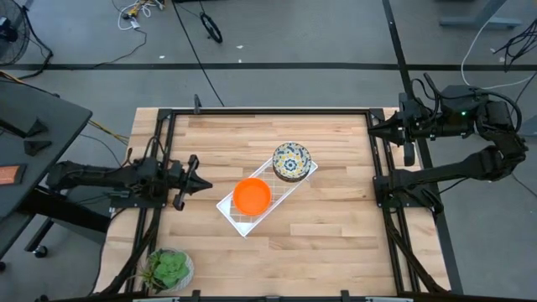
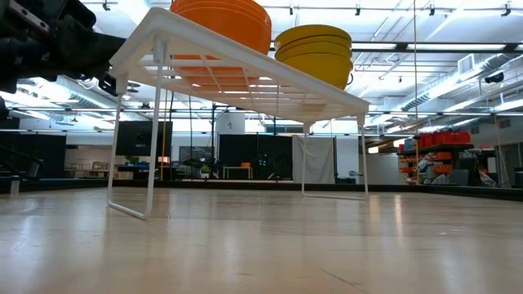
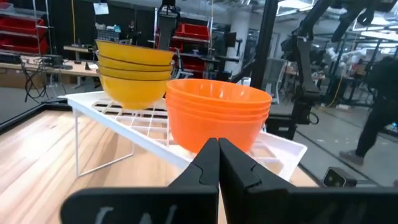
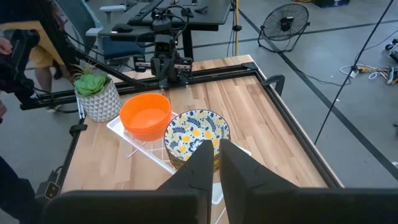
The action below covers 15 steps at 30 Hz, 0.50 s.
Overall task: Pick & Place Mini bowls
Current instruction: Return to Home Position
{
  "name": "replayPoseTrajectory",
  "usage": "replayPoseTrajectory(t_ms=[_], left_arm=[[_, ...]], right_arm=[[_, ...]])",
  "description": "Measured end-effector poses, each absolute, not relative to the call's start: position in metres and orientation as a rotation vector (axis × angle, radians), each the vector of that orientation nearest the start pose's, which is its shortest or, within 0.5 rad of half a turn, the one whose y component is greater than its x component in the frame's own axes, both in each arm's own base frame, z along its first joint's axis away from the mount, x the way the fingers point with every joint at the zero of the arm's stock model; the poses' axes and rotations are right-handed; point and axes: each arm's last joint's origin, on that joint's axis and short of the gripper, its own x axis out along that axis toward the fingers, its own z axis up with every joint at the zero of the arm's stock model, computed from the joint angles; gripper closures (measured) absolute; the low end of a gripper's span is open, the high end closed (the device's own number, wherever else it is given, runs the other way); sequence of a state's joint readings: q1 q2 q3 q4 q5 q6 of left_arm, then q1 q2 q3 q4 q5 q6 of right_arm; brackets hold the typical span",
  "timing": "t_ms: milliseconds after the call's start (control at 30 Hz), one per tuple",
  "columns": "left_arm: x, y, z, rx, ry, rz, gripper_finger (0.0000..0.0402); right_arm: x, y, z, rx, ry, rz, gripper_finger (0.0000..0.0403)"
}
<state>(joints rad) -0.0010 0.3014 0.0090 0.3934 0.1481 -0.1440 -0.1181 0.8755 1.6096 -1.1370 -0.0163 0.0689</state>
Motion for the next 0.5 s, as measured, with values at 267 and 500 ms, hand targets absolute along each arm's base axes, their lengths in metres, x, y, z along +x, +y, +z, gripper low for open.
replayPoseTrajectory(t_ms=[267, 500], left_arm=[[0.109, -0.002, 0.168, -0.095, 0.009, -0.140, 0.0401], [0.103, -0.002, 0.164, -0.045, 0.037, -0.126, 0.0401]], right_arm=[[0.081, -0.009, 0.477, 0.095, 0.398, -0.114, 0.0371], [0.081, -0.009, 0.477, 0.095, 0.398, -0.114, 0.0371]])
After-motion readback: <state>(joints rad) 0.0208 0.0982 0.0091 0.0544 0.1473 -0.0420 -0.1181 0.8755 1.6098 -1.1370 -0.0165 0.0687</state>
